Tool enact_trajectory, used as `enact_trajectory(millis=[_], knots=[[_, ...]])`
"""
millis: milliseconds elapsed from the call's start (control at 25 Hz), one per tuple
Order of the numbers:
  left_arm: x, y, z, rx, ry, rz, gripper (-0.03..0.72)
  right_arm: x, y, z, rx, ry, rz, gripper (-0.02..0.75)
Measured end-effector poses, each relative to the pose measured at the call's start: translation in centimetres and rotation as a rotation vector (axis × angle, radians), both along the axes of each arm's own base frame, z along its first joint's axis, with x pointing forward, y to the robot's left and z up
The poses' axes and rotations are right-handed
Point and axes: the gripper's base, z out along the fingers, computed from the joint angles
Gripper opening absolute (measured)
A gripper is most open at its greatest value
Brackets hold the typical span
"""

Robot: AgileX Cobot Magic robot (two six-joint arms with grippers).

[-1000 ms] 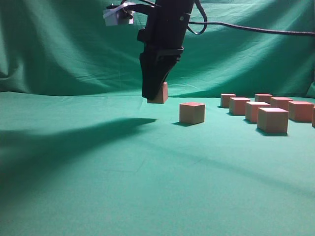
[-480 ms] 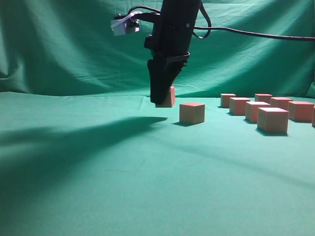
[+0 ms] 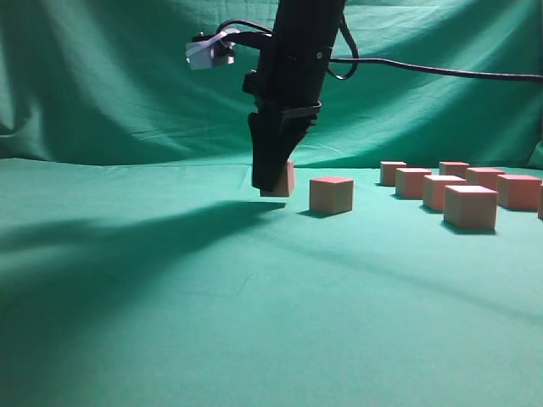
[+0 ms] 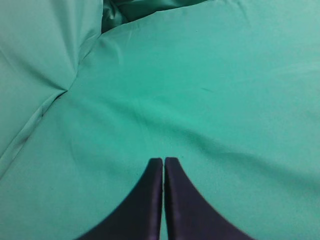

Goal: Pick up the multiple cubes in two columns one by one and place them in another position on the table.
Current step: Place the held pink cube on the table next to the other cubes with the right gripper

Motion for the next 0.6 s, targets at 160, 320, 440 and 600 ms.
enact_trajectory(millis=[160,320,440,600], knots=[[0.00,0.00,0.00,0.000,0.000,0.000,0.000,0.03,-0.08,-0.30,-0.007,0.008,0.005,0.260],[0.00,0.00,0.00,0.000,0.000,0.000,0.000,0.02,-0.08,-0.79,-0.017,0.021,0.010,0.260],[0.00,0.00,0.00,0.000,0.000,0.000,0.000,0.02,-0.13,-0.81,-0.024,0.021,0.012,0.260],[0.00,0.00,0.00,0.000,0.000,0.000,0.000,0.05,-0.13,-0.75,-0.025,0.018,0.013,0.260]])
